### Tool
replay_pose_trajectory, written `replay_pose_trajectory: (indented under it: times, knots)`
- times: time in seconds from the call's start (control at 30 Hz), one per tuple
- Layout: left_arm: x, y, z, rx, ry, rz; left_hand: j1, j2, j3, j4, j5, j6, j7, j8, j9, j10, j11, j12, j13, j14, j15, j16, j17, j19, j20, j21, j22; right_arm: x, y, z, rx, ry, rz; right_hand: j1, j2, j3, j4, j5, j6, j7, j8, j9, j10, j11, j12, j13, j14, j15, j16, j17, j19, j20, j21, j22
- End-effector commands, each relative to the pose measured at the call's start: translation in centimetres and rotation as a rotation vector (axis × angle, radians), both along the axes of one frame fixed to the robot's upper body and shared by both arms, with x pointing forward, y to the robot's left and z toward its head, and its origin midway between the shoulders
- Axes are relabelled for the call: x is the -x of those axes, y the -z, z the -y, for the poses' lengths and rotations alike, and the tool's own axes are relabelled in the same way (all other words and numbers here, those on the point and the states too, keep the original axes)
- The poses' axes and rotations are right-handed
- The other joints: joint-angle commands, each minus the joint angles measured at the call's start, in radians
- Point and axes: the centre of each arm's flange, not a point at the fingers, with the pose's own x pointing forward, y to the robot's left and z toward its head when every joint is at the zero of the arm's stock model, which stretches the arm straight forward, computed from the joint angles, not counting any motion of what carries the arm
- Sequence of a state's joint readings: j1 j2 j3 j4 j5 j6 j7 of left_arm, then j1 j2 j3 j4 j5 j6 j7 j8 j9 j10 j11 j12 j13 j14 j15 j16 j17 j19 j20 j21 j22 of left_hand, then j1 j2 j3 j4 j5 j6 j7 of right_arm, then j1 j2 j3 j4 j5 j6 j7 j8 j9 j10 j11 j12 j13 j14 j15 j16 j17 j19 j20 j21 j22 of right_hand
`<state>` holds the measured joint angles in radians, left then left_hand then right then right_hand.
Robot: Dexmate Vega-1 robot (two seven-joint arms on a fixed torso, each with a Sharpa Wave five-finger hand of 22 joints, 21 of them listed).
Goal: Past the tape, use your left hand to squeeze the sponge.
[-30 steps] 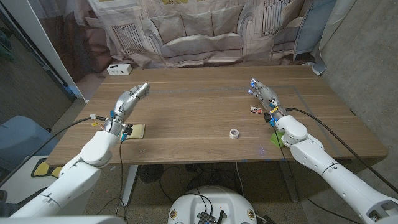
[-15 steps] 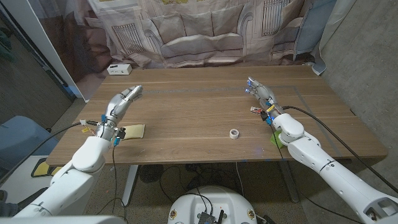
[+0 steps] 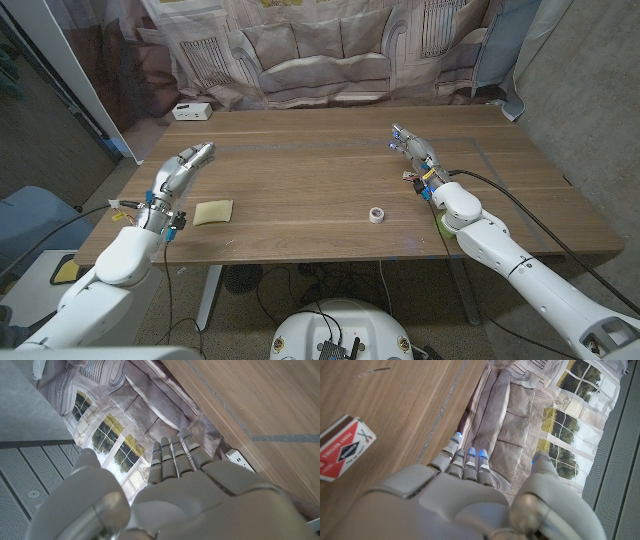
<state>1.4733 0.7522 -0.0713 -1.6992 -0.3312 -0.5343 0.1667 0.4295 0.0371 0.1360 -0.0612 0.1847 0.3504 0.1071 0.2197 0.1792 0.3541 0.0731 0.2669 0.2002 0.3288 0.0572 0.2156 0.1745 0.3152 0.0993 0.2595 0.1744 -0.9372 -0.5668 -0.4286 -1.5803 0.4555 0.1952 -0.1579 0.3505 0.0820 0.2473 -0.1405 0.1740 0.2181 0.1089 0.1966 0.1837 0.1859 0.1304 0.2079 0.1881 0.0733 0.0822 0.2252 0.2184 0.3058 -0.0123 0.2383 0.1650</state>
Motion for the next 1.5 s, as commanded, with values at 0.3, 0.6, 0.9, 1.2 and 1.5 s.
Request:
replay_pose_trajectory:
  times: [0.3,0.6,0.9,1.2,1.5]
  knots:
    - [1.7,2.1,-3.3,-0.013,-0.077,-0.028,0.038,0.003,0.013,-0.026,0.000,0.013,-0.008,-0.006,0.005,0.013,-0.009,-0.004,0.002,0.017,-0.002,-0.005,0.004,0.018,0.001,-0.002,0.005,0.3,0.0,-2.5,0.014,0.000,-0.004,-0.002,-0.004,0.007,0.000,0.007,0.009,0.000,0.004,0.002,0.009,-0.002,-0.001,0.003,0.009,-0.001,0.001,0.002,0.012,-0.004,-0.008,0.006]
    - [2.2,2.3,-4.0,-0.050,-0.202,-0.068,0.061,0.004,0.023,-0.043,0.000,0.020,-0.009,-0.007,0.006,0.016,-0.012,-0.007,0.002,0.022,-0.005,-0.009,0.004,0.027,0.000,-0.004,0.005,0.2,0.0,-2.8,0.015,-0.004,-0.007,-0.001,-0.005,0.006,0.000,0.007,0.010,0.001,0.003,0.002,0.010,0.000,-0.002,0.004,0.010,-0.001,0.001,0.002,0.013,-0.003,-0.010,0.006]
    - [2.1,1.7,-3.5,-0.110,-0.310,-0.098,0.084,0.005,0.032,-0.058,0.000,0.026,-0.013,-0.008,0.006,0.021,-0.019,-0.010,0.003,0.024,-0.007,-0.012,0.003,0.033,0.003,-0.007,0.005,0.2,0.1,-2.4,0.014,0.002,-0.013,-0.001,-0.004,0.006,0.000,0.007,0.011,0.001,0.003,0.002,0.010,-0.001,-0.003,0.004,0.011,0.000,0.000,0.002,0.015,-0.002,-0.012,0.006]
    - [2.1,1.2,-2.8,-0.175,-0.376,-0.140,0.098,0.005,0.038,-0.067,0.000,0.028,-0.016,-0.009,0.006,0.025,-0.024,-0.010,0.003,0.028,-0.008,-0.013,0.003,0.036,0.004,-0.009,0.005,0.2,0.3,-2.1,0.008,0.006,-0.022,-0.001,-0.004,0.005,0.000,0.007,0.012,0.002,0.002,0.002,0.011,0.000,-0.003,0.004,0.011,0.000,0.000,0.002,0.016,-0.001,-0.014,0.006]
    - [3.5,1.1,-2.7,-0.219,-0.482,-0.171,0.143,0.005,0.055,-0.093,0.001,0.026,-0.028,-0.013,0.006,0.028,-0.037,-0.015,0.003,0.032,-0.015,-0.016,0.003,0.042,0.003,-0.014,0.005,-0.1,0.5,-2.1,0.010,-0.005,-0.021,0.000,-0.004,0.005,0.000,0.007,0.012,0.001,0.002,0.002,0.011,-0.001,-0.003,0.004,0.012,0.001,0.000,0.002,0.018,-0.001,-0.016,0.006]
